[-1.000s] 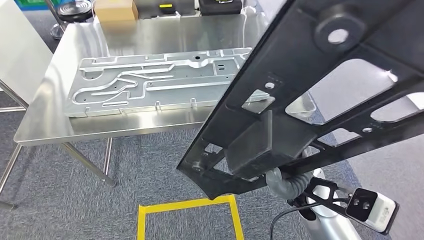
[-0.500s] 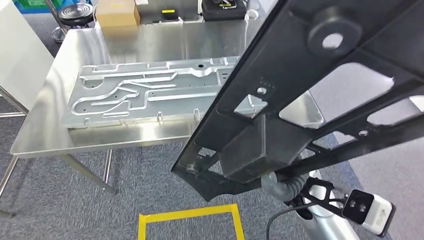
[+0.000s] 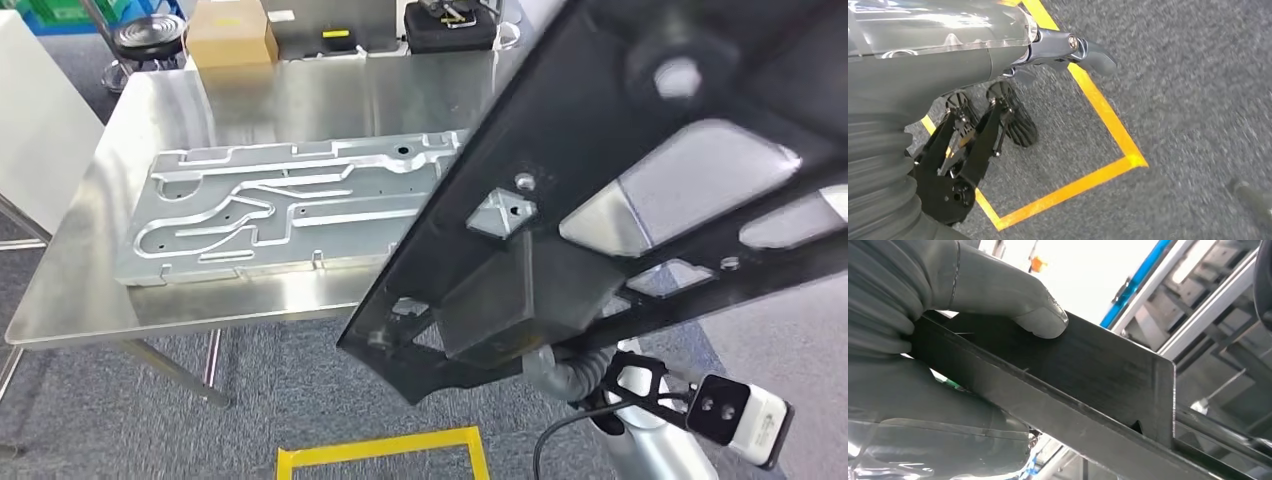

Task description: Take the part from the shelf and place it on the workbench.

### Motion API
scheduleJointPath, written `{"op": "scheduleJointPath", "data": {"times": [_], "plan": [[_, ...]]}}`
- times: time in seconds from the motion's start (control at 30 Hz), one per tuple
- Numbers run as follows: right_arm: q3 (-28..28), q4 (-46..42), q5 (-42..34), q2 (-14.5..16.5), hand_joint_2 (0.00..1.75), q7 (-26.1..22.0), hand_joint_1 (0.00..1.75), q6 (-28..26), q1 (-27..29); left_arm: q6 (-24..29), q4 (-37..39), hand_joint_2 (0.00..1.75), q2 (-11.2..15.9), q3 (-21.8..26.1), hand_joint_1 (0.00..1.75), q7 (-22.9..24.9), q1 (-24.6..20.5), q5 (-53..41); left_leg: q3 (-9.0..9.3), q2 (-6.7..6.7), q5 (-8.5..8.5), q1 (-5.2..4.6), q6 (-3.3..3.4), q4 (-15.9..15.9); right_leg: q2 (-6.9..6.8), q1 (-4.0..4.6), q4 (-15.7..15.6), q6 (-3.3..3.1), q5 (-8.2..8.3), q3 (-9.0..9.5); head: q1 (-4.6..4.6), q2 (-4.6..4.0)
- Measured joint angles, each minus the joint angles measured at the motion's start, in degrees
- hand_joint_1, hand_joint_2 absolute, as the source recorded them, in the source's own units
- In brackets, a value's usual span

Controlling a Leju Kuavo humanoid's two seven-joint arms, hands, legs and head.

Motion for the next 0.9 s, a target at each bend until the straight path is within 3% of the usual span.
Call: {"op": "scheduleJointPath", "data": {"times": [0.07, 0.1, 0.2, 0.23, 0.27, 0.3, 0.37, 0.43, 0.53, 0.6, 0.63, 0.73, 0.77, 0.8, 0.87, 0.9], "plan": [[0.2, 0.0, -1.2, -0.1, 1.75, 0.4, 1.75, -2.1, -1.5, -0.1, 0.0, 1.75, 0.0, 0.0, 0.0, 0.2, -0.1, 0.1, 0.63, -0.06, -0.05, 0.16, 0.64, -0.4, -0.06, -0.13, 1.3, 0.58, -0.5, -0.2, 0.01, 0.0], [0.4, 0.0, -1.8, -0.2, 1.75, 0.6, 1.75, -3.1, -2.4, -0.1, 0.0, 1.75, 0.0, 0.0, 0.0, 0.2, -0.2, 0.1, 1.02, -0.08, -0.17, 0.24, 0.89, -0.5, -0.1, -0.21, 3.1, 0.86, -1.13, -1.14, 0.01, 0.0], [1.2, 0.1, -2.7, -0.7, 1.75, 0.9, 1.75, -5.4, -3.9, -0.1, 0.0, 1.75, 0.1, 0.0, 0.0, 0.3, -0.6, 0.1, 1.81, -0.15, -0.91, 0.26, 1.37, -0.7, -0.14, -0.38, 12.8, 1.49, -4.33, -7.67, 0.02, 0.0], [1.5, 0.1, -2.8, -1.0, 1.75, 0.9, 1.75, -6.0, -4.0, -0.2, 0.0, 1.75, 0.1, -0.1, 0.0, 0.3, -0.7, 0.1, 2.17, -0.23, -1.27, 0.25, 1.41, -0.7, -0.15, -0.45, 14.9, 1.57, -4.73, -9.62, 0.02, 0.0], [1.7, 0.0, -2.9, -1.3, 1.75, 0.9, 1.75, -6.5, -4.0, -0.2, 0.0, 1.75, 0.1, -0.1, 0.0, 0.3, -0.7, 0.1, 2.66, -0.31, -1.68, 0.24, 1.4, -0.7, -0.15, -0.51, 15.1, 1.59, -4.07, -10.65, 0.02, 0.0], [1.9, 0.0, -3.0, -1.5, 1.75, 0.9, 1.75, -6.9, -4.0, -0.2, 0.0, 1.75, 0.1, -0.1, 0.0, 0.3, -0.7, 0.1, 3.3, -0.38, -2.13, 0.24, 1.33, -0.7, -0.15, -0.56, 13.5, 1.5, -2.2, -10.71, 0.02, 0.0], [2.1, -0.4, -2.9, -1.9, 1.75, 0.8, 1.75, -7.6, -4.0, -0.3, 0.0, 1.75, 0.2, -0.1, 0.0, 0.3, -0.7, 0.1, 4.66, -0.44, -3.1, 0.22, 1.01, -0.7, -0.16, -0.5, 6.9, 1.0, 3.22, -9.1, 0.02, 0.0], [2.5, -1.0, -2.3, -2.0, 1.75, 0.4, 1.75, -8.3, -3.7, -0.4, 0.0, 1.75, 0.2, -0.1, 0.0, 0.2, -0.7, 0.1, 5.3, -0.47, -3.89, 0.11, 0.38, -0.8, -0.24, -0.15, 2.0, 0.29, 5.42, -7.86, 0.01, 0.0], [3.2, -2.6, -0.2, -2.0, 1.75, -0.1, 1.75, -8.9, -2.0, -0.6, 0.0, 1.75, 0.3, -0.1, 0.0, -0.1, -0.7, 0.1, 5.98, -0.38, -4.46, 0.01, -0.69, -0.4, -0.23, -0.04, 0.7, -0.77, 5.08, -6.82, -0.02, 0.0], [3.4, -3.7, 1.5, -1.8, 1.75, -0.2, 1.75, -8.8, -0.5, -0.7, 0.0, 1.75, 0.4, -0.1, 0.0, -0.4, -0.6, 0.1, 5.5, -0.26, -5.32, 0.1, -1.07, 1.8, -0.24, -0.19, 0.4, -1.47, 4.63, -5.6, -0.01, 0.0], [3.5, -4.2, 2.3, -1.6, 1.75, -0.2, 1.75, -8.7, 0.3, -0.8, 0.0, 1.75, 0.4, -0.1, 0.0, -0.5, -0.6, 0.1, 4.07, -0.2, -6.3, 0.16, -1.24, 4.6, -0.27, -0.22, 0.2, -1.75, 4.37, -5.08, -0.02, 0.0], [3.5, -5.2, 3.9, -0.8, 1.75, -0.2, 1.75, -8.1, 2.9, -0.7, 0.0, 1.75, 0.4, 0.0, 0.0, -0.6, -0.4, 0.0, -2.5, -0.18, -9.83, 0.16, -1.76, 14.7, -0.25, -0.05, 0.3, -2.19, 3.28, -4.02, -0.03, 0.0], [3.4, -5.4, 4.5, -0.5, 1.75, -0.2, 1.75, -7.7, 3.9, -0.6, 0.0, 1.75, 0.4, 0.0, 0.0, -0.6, -0.2, 0.0, -3.73, -0.18, -9.6, 0.16, -1.78, 15.7, -0.2, 0.0, 0.3, -2.22, 2.87, -3.55, -0.03, 0.0], [3.3, -5.5, 5.1, 0.0, 1.75, -0.2, 1.75, -7.1, 5.0, -0.4, 0.0, 1.75, 0.3, 0.0, 0.0, -0.6, -0.1, 0.0, -3.96, -0.18, -8.07, 0.16, -1.64, 14.6, -0.14, 0.04, 0.3, -2.21, 2.44, -2.97, -0.03, 0.0], [2.8, -5.5, 6.3, 1.3, 1.75, -0.1, 1.75, -6.3, 6.9, -0.1, 0.0, 1.75, 0.3, 0.3, 0.0, -0.5, 0.1, 0.1, -2.13, -0.16, -2.53, 0.11, -1.16, 7.7, -0.09, 0.05, 0.3, -2.07, 1.46, -1.72, -0.03, 0.0], [2.4, -5.5, 6.7, 1.8, 1.75, -0.2, 1.75, -6.0, 7.5, 0.0, 0.0, 1.75, 0.3, 0.5, 0.0, -0.5, 0.1, 0.1, -1.22, -0.13, -0.93, -0.06, -0.92, 4.4, -0.07, 0.09, 0.4, -1.89, 1.05, -1.28, -0.03, 0.0]]}}
